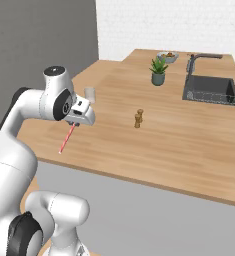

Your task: Take a straw from the drawer in front and place it inside the glass cup on the dining counter.

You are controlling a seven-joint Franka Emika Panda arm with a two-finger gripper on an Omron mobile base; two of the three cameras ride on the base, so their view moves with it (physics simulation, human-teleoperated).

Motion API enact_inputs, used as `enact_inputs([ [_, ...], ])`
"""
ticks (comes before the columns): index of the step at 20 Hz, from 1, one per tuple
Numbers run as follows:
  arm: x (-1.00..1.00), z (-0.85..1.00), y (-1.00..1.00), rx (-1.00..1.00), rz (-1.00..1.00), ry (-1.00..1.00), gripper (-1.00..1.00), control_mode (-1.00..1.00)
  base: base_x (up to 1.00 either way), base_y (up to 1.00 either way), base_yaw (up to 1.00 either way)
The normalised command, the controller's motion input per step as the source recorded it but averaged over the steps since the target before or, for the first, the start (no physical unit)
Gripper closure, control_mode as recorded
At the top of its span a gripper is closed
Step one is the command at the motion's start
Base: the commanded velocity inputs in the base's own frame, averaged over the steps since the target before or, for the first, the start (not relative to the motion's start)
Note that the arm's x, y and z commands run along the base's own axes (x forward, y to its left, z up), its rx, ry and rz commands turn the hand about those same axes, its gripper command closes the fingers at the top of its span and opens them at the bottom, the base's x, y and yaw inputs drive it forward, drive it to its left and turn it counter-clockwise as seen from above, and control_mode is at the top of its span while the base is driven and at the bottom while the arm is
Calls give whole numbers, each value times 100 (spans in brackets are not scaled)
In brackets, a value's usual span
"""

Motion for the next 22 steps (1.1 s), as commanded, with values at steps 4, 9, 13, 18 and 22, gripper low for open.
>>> enact_inputs([
  [4,0,0,0,0,0,0,100,100,0,100,-1],
  [9,0,0,0,0,0,0,100,100,0,100,-3],
  [13,0,0,0,0,0,0,100,100,0,100,-8],
  [18,0,0,0,0,0,0,100,100,8,100,-17],
  [22,0,0,0,0,0,0,100,100,38,100,-37],
])
